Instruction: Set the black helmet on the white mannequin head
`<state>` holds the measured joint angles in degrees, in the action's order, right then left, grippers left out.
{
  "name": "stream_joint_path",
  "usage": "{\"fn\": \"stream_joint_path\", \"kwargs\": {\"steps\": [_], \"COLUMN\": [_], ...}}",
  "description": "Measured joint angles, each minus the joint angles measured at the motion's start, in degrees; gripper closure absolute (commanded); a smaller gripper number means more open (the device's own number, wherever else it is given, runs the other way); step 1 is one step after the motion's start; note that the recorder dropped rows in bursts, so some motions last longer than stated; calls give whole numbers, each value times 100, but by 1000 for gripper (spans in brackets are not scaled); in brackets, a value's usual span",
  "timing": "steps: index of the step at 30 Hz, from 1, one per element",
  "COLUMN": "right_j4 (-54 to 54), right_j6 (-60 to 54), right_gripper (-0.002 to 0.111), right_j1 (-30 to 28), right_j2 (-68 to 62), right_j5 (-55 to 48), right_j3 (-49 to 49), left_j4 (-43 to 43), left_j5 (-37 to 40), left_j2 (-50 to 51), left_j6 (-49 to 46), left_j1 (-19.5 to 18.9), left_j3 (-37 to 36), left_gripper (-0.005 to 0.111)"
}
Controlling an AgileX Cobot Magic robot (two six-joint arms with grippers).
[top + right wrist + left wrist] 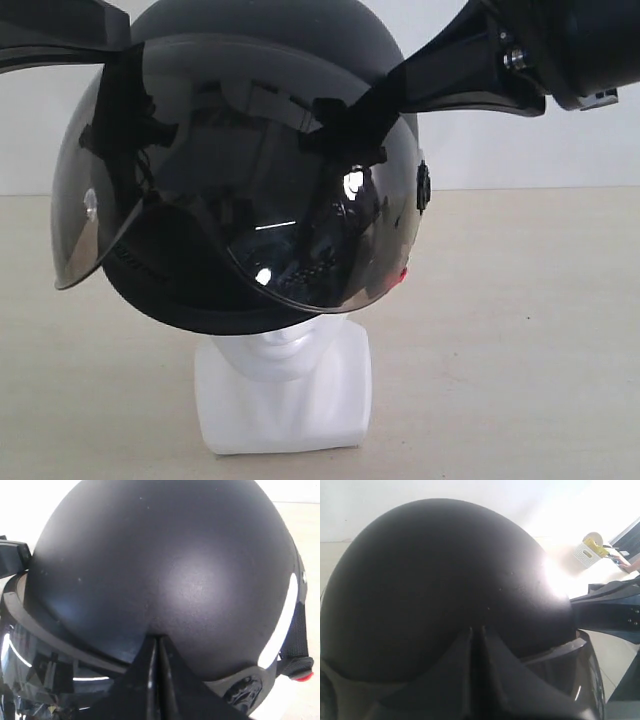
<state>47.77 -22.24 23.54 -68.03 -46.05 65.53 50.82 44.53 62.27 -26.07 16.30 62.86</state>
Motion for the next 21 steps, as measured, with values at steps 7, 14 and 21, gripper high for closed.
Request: {"fn": "stream_joint_path", "kwargs": {"steps": [7, 14, 21], "right_j4": [-54, -80, 18], "right_j6": [0, -56, -103], "right_gripper": [108, 108, 108], "right_j1": [-8, -8, -8], "right_j2": [0, 0, 0], "right_j5": [15, -131, -213], "right_j3": [-44, -73, -104], "left_j4": [24, -26, 192], "left_j5": [172, 510, 667], "left_j2": [-133, -199, -325], "left_j6": [0, 0, 0], "left_j1": [-20, -20, -20], "left_j3": [-23, -72, -411], "left_gripper": [102, 102, 102]}}
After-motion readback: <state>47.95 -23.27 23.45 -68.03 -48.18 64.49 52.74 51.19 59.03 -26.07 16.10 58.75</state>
